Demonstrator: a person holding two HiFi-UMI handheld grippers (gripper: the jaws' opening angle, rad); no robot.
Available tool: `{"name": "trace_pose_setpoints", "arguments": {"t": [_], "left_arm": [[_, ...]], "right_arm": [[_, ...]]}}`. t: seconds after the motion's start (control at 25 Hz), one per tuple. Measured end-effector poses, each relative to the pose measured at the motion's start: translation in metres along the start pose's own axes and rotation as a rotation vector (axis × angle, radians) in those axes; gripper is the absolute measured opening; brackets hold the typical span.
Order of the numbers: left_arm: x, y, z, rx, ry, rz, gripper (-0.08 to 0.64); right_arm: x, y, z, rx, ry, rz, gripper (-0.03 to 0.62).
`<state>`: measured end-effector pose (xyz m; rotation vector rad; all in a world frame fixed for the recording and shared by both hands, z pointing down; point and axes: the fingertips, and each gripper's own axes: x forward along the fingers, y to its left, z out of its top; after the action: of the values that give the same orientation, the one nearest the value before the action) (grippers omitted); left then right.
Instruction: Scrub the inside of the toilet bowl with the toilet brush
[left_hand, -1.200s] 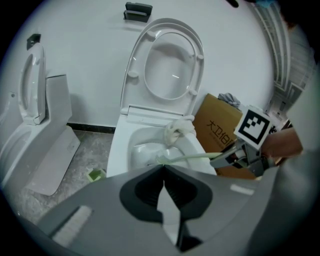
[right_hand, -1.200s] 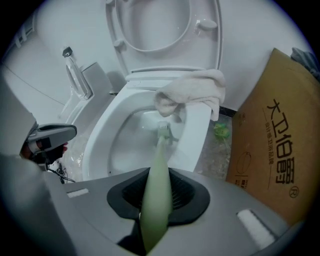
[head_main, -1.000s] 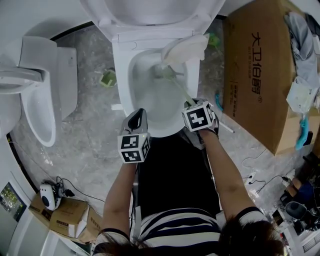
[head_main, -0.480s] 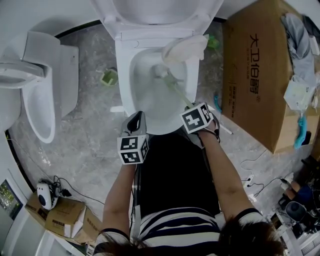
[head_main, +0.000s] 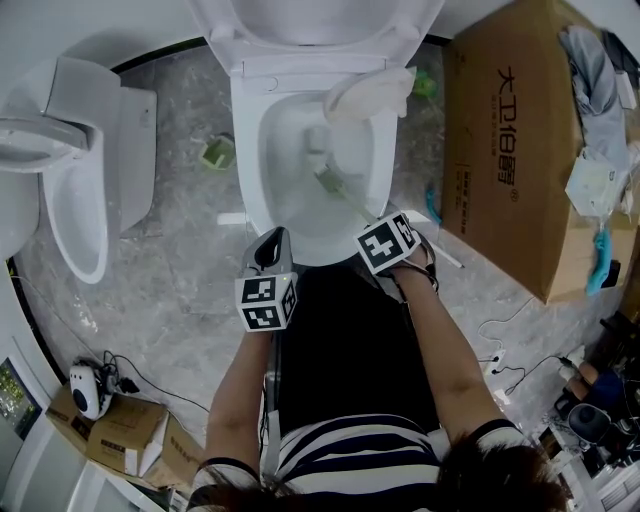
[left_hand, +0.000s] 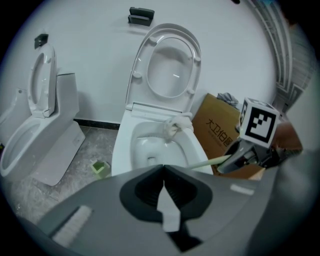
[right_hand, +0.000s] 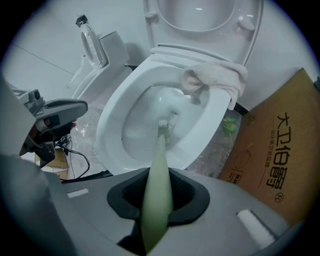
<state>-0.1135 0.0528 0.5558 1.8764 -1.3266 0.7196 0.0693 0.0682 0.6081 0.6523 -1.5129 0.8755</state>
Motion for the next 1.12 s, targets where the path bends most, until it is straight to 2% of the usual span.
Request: {"name": "trace_pose_setpoints", "arguments": {"t": [0.2,0.44,0.76,1.12], "left_arm": [[-0.002,0.003,-0.003,-0.01,0.002,0.004,0.0],[-0.005,0.013,-0.004,-0.02,0.005,0.016,0.0],[-0.003,0.02,-0.004,-0.037,0.006,0.019,0.0],[0.004,0.028,0.008,-0.05,-0.006,0.021,0.0]], "right_arm": [[0.003,0.019,-0.006,0.004,0.018,0.068,0.075],[0.002,0.04,0.004,0.036,-0.022,0.149,0.075],[0.001,0.046,0.033,0.054,-0.07,0.192,0.076],[0.006,0.039,0.061,0.077,-0.136,0.178,0.077]]}}
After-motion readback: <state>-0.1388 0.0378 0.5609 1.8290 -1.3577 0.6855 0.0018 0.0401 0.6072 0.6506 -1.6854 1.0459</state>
